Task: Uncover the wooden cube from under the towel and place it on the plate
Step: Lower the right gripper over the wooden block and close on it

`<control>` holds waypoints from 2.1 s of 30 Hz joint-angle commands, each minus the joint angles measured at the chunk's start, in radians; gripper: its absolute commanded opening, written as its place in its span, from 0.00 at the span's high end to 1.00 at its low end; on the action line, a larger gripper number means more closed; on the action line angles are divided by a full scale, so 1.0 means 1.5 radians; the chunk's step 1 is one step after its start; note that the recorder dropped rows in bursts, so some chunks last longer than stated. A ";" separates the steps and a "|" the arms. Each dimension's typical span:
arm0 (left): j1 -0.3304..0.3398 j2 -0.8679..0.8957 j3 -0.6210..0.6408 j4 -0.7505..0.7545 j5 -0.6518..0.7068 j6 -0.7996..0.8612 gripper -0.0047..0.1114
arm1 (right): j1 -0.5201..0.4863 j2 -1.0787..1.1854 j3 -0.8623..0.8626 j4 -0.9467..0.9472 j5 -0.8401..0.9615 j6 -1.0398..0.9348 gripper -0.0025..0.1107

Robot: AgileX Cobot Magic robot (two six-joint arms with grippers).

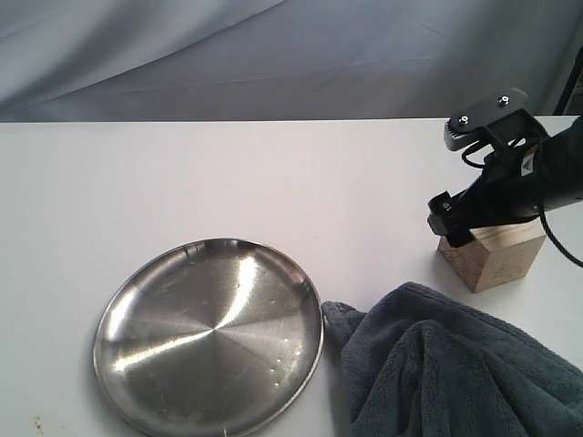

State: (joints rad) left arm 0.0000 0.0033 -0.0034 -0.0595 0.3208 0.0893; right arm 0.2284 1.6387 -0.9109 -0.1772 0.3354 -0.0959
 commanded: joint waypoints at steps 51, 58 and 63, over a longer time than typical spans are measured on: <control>0.001 -0.002 0.002 -0.004 -0.007 -0.001 0.96 | -0.065 -0.024 -0.004 0.149 0.037 0.139 0.05; 0.001 -0.002 0.002 -0.004 -0.007 -0.001 0.96 | -0.065 -0.024 -0.004 0.186 0.086 0.139 0.05; 0.001 -0.002 0.002 -0.004 -0.007 -0.001 0.96 | -0.057 -0.003 -0.003 0.268 0.074 0.139 0.05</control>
State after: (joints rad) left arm 0.0000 0.0033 -0.0034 -0.0595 0.3208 0.0893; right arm 0.1350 1.6138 -0.9167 0.1918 0.4543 0.1156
